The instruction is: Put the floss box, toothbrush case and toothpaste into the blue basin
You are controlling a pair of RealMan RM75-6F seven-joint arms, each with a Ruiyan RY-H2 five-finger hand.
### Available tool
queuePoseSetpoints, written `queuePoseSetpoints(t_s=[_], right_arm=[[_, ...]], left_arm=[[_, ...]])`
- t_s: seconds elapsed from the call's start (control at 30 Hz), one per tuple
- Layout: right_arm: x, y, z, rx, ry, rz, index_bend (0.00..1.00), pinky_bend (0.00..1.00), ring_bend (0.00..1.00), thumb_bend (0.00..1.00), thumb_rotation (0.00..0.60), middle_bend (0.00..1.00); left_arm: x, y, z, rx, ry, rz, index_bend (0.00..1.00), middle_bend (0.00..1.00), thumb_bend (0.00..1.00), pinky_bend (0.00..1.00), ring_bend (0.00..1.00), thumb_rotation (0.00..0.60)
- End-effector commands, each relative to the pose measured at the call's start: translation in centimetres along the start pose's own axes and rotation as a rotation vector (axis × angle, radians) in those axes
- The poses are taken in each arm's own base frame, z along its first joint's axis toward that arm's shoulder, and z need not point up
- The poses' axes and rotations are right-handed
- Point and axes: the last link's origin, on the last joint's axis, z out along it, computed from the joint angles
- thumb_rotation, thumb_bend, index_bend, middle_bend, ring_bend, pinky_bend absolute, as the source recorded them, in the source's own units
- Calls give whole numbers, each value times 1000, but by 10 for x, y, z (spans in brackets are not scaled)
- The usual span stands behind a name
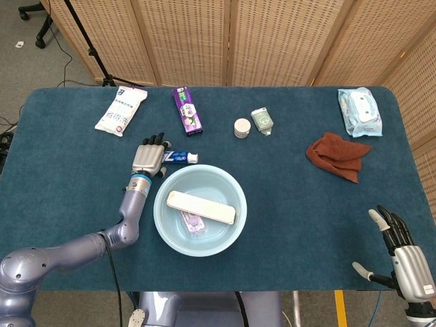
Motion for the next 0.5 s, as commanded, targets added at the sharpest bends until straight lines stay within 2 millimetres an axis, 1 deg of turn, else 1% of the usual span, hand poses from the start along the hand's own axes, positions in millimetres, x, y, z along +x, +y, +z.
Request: queuePoseSetpoints(t_s=[0.03, 0.1, 0.17, 0.33, 0.43, 0.5], right_arm=[[0, 0, 0, 2, 1, -1, 0, 0, 0, 105, 600, 0], [0, 0, 0, 3, 1, -1, 0, 0, 0, 105, 600, 0], [0, -1, 0, 3, 1, 1, 0, 0, 0, 105, 600, 0], [-1, -1, -1, 5, -3, 1, 0, 0, 0, 105, 600, 0], [-1, -1, -1, 5, -4, 2, 0, 0, 0, 105, 600, 0], [-2, -1, -1, 6, -5, 2, 0, 0, 0, 105, 600, 0]], left_arm=[[-2, 2, 0, -3, 11, 0, 311, 0, 378, 165, 0, 600], [-2, 2, 0, -4, 17, 3, 354, 3, 388, 194, 12, 600], [-3, 2, 0, -6, 19, 3, 402, 27, 398, 224, 43, 600], [-1, 5, -1, -6, 48, 5, 595, 172, 438, 314, 163, 600], [-2, 6, -2, -5, 79, 17, 659, 257, 462, 366, 232, 600], [-2, 7, -2, -6, 100, 23, 691, 290, 473, 386, 257, 600]])
